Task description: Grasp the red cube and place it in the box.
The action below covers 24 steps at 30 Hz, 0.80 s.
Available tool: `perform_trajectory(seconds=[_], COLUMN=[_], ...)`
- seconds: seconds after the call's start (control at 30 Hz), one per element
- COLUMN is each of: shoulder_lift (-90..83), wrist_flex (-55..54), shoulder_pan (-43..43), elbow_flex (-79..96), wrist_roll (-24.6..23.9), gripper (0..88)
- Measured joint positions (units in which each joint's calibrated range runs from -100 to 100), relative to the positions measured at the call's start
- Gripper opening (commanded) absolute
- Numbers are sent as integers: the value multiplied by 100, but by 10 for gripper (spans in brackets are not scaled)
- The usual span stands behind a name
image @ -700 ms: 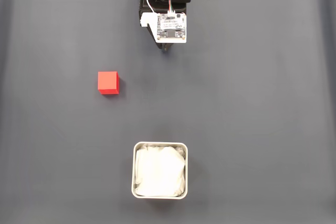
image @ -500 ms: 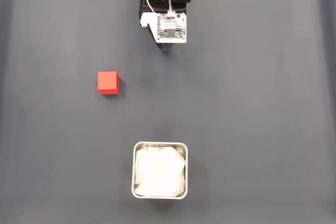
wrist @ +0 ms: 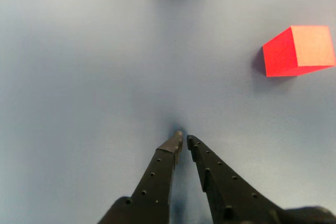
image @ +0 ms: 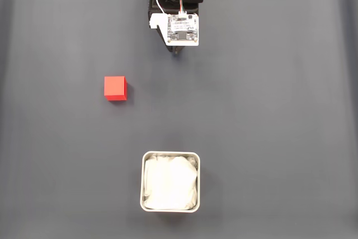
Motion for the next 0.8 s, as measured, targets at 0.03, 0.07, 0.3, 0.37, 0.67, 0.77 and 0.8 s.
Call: perform_trajectory(seconds=[0.03, 0.07, 0.3, 0.37, 0.67, 0.77, 0.8], shoulder_lift=[0, 0, 0, 0, 964, 1572, 1772], wrist_flex=[0, 0, 0, -80, -1297, -1464, -1488], shoulder_pan=[0, 0, 0, 0, 0, -37, -52], elbow_flex=[0, 0, 0, 0, -1682, -2821, -3219], wrist_roll=[0, 0, 20, 24, 5, 10, 20], gripper=[0, 0, 0, 0, 0, 0, 0])
